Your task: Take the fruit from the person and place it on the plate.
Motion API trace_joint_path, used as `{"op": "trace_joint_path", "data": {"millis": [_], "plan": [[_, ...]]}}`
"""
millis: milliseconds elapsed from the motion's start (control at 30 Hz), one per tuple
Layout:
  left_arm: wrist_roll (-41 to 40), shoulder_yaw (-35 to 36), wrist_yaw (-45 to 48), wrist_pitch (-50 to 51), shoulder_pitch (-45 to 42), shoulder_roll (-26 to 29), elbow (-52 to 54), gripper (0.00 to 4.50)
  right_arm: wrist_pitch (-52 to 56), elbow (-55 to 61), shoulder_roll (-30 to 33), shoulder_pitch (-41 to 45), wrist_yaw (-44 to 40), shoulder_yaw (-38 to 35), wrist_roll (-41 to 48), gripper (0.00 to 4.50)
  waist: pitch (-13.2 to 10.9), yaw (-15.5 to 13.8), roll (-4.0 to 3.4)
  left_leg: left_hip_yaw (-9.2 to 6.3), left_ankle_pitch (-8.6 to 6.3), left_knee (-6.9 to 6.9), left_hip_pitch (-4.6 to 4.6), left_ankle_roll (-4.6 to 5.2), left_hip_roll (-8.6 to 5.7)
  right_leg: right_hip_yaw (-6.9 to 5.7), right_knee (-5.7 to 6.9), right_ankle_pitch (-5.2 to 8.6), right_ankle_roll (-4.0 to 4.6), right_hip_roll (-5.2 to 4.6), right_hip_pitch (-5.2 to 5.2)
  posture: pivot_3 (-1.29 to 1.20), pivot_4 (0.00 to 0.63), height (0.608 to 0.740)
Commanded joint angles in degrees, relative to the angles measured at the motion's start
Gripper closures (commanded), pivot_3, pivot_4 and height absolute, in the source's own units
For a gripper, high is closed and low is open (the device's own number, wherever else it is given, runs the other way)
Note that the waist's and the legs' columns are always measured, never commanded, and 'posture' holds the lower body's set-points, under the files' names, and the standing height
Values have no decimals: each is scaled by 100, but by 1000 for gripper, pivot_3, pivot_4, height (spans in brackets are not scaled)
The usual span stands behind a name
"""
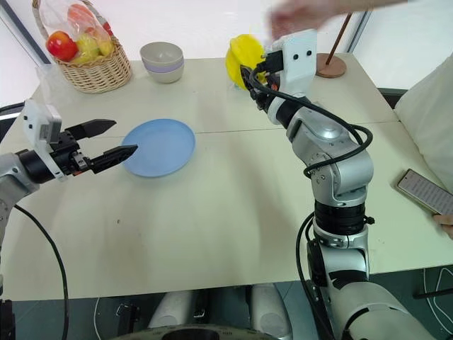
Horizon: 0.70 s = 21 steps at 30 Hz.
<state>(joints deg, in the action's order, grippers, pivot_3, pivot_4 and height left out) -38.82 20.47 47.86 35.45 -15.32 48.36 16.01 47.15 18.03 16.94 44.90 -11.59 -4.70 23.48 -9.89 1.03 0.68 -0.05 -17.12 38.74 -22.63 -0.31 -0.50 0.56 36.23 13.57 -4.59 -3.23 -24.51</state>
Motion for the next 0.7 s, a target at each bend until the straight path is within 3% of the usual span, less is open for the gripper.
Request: {"op": "trace_joint_path", "data": {"millis": [33, 233, 467, 700], "plan": [[-21, 345, 44, -69, 93, 179, 136, 0, 59, 341, 200, 16, -534, 80, 315, 3067, 0, 0, 0, 0, 0, 0, 0, 0, 0, 0, 0, 0, 0, 0, 0, 0, 150, 740], [-49, 740, 13, 12, 471, 343, 243, 0, -207, 105, 311, -213, -1945, 1087, 553, 3067, -1, 23, -2, 0, 0, -22, 9, 1, 1, 1, -3, 1, 0, 0, -2, 0, 150, 740], [-170, 980, -163, 186, 652, 377, 557, 0, -1485, -1725, -877, 25, -2335, 2066, -180, 3067, 0, 22, 0, 0, 8, -40, 18, -12, 0, 1, -3, 0, 0, 1, -4, 0, 150, 740], [-257, 1181, -300, 355, 791, 407, 772, 0, -2883, -3832, -1924, 669, -2244, 2039, -826, 3067, 0, 27, 0, -1, 13, -56, 17, -25, 0, 1, -7, 1, 2, 0, -12, 0, 150, 740]]}}
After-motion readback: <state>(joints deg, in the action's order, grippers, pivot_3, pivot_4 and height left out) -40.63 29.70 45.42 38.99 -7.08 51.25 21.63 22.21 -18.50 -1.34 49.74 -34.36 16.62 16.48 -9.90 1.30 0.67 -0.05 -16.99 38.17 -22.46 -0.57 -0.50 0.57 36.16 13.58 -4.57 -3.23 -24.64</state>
